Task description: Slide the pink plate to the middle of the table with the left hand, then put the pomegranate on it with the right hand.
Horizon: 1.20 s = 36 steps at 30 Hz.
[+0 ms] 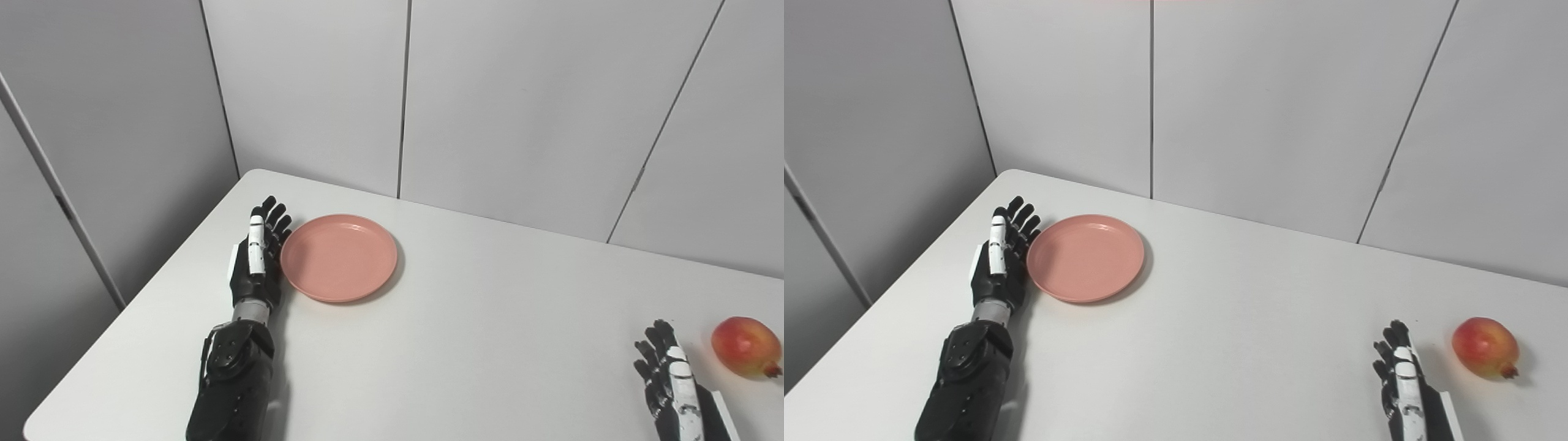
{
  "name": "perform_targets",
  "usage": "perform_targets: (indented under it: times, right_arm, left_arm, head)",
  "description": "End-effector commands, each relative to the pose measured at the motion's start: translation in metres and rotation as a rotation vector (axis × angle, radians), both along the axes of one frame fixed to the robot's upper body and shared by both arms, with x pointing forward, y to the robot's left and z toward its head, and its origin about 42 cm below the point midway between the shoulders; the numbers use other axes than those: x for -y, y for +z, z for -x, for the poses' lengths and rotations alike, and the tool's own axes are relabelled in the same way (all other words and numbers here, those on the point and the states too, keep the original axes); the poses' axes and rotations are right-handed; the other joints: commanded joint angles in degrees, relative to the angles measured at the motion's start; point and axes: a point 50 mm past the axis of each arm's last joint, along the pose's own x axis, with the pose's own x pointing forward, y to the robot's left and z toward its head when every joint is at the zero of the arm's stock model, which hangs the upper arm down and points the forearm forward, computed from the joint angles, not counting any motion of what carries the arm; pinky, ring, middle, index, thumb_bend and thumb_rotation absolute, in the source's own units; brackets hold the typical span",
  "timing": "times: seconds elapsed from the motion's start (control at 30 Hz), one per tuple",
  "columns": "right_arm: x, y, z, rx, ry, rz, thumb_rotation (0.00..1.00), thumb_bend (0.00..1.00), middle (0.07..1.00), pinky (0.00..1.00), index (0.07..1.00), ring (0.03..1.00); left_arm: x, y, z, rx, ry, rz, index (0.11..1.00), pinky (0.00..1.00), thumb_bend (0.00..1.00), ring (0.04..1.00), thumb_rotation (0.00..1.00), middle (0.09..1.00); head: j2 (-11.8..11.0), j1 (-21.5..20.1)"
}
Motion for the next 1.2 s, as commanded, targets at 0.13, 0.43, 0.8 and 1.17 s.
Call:
perform_targets:
  times: [0.13,0.43,0.8,1.17]
  right_arm:
    - [-0.003,0.014,-0.004,0.077,0.005,0.000,1.00,0.20,0.982,1.00,0.975,0.977]
    - [-0.005,0.012,-0.005,0.070,0.007,-0.011,1.00,0.21,0.982,1.00,0.973,0.976]
    - [-0.008,0.011,-0.004,0.069,0.008,0.000,1.00,0.22,0.976,1.00,0.972,0.969]
    - [-0.011,0.011,-0.005,0.068,0.012,-0.002,1.00,0.24,0.977,1.00,0.972,0.968]
  left_arm:
    - [0.016,-0.002,-0.001,-0.033,-0.067,-0.005,0.913,0.94,0.44,0.923,1.00,0.933]
    - [0.028,0.004,-0.002,-0.038,-0.092,-0.002,0.912,0.93,0.42,0.913,1.00,0.925]
    - [0.047,0.012,-0.003,-0.040,-0.137,0.001,0.894,0.93,0.41,0.907,1.00,0.912]
    - [0.062,0.016,-0.008,-0.042,-0.192,-0.016,0.907,0.93,0.39,0.921,1.00,0.926]
  head:
    - [0.34,-0.67]
    - [0.53,-1.41]
    - [0.79,-2.41]
    - [1.04,-3.29]
